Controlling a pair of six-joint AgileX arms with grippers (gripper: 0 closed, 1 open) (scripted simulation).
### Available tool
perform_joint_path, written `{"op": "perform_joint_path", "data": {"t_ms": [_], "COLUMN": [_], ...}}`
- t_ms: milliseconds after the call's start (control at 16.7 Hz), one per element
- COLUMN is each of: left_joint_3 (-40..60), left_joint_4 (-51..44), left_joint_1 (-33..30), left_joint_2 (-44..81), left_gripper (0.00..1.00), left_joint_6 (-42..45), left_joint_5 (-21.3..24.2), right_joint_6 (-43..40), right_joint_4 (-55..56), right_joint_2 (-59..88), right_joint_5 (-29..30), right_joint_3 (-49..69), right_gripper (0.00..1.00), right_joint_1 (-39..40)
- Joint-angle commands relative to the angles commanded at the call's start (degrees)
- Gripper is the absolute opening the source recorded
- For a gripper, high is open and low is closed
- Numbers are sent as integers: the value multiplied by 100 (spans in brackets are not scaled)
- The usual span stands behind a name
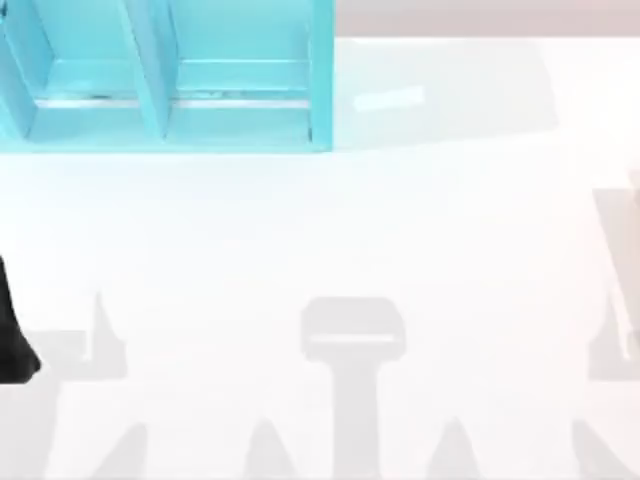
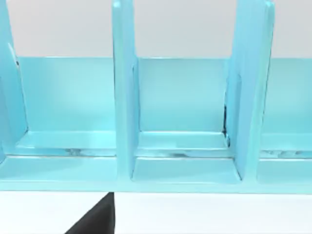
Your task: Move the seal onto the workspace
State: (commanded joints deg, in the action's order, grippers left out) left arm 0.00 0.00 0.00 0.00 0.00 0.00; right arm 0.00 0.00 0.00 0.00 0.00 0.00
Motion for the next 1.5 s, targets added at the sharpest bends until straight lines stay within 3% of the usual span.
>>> {"op": "perform_joint_path", "data": {"t_ms": [240,480,1080,1500], "left_joint_3": [0,0,0,0], "left_joint_4": [0,0,0,0], "left_joint_1": [0,0,0,0], "left_joint_2": [0,0,0,0], "left_gripper": [100,100,100,100], "left_joint_6": [0,0,0,0], "left_joint_5": [0,0,0,0], "right_joint_6": [-74,-461,-1967,-2751], "right_joint_4": [-181,-1163,-5233,-7246], "right_joint_2": [184,1283,6641,9186], "right_joint_5": [5,10,-5,-10], "right_joint_3": [185,1258,5516,7759], "right_gripper": [100,100,100,100], "right_joint_1": [-81,-479,-2021,-2812]}}
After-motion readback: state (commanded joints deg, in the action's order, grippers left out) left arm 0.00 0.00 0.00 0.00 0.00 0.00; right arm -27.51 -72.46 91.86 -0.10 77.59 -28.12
